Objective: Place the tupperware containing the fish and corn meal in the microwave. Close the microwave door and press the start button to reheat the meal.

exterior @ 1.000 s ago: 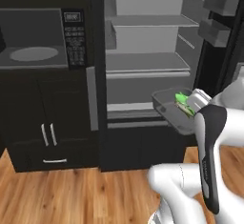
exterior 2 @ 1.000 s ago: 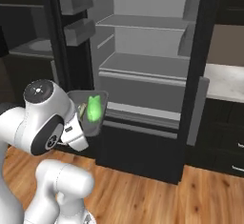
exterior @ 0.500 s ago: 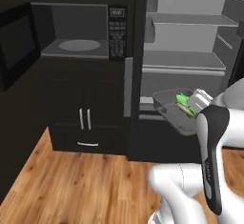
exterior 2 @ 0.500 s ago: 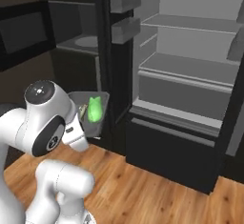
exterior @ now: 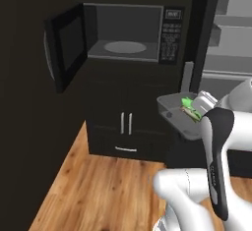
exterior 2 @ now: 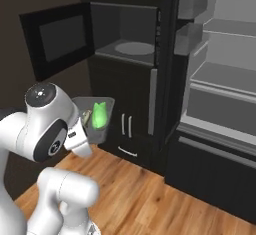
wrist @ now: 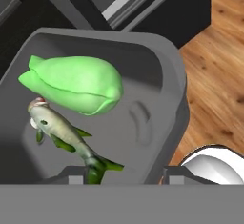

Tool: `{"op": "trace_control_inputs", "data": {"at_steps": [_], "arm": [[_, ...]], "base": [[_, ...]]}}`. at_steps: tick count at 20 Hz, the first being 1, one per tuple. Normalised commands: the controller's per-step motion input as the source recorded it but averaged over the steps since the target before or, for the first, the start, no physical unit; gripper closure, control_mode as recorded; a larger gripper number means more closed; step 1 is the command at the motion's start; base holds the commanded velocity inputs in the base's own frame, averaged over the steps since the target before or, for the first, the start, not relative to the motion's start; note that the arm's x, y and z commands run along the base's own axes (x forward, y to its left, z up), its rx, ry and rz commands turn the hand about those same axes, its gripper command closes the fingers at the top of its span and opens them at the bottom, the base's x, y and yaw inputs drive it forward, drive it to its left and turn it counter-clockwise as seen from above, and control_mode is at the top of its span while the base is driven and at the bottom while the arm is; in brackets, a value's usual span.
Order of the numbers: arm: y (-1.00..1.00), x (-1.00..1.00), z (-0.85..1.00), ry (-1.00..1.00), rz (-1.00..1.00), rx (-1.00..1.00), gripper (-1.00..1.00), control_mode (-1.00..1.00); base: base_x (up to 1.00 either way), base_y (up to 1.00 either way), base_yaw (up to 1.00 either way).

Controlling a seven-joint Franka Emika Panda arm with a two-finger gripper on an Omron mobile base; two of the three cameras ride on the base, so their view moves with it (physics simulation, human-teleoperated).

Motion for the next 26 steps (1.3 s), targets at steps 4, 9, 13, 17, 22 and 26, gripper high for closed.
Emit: {"op": "trace_control_inputs", "data": {"at_steps": [4,9,13,17,22,26], "arm": [[0.0,0.0,0.0,0.0,0.0,0.0,1.0,1.0],[0.0,0.0,0.0,0.0,0.0,0.0,1.0,1.0],[0.0,0.0,0.0,0.0,0.0,0.0,1.0,1.0],[0.0,0.0,0.0,0.0,0.0,0.0,1.0,1.0],[0.0,0.0,0.0,0.0,0.0,0.0,1.0,1.0],[0.0,0.0,0.0,0.0,0.0,0.0,1.0,1.0]], "base": [[0.56,0.28,-0.01],[0.51,0.1,-0.11],[0.53,0.28,-0.22],[0.52,0.49,-0.27],[0.56,0.57,-0.29],[0.6,0.5,-0.26]]}}
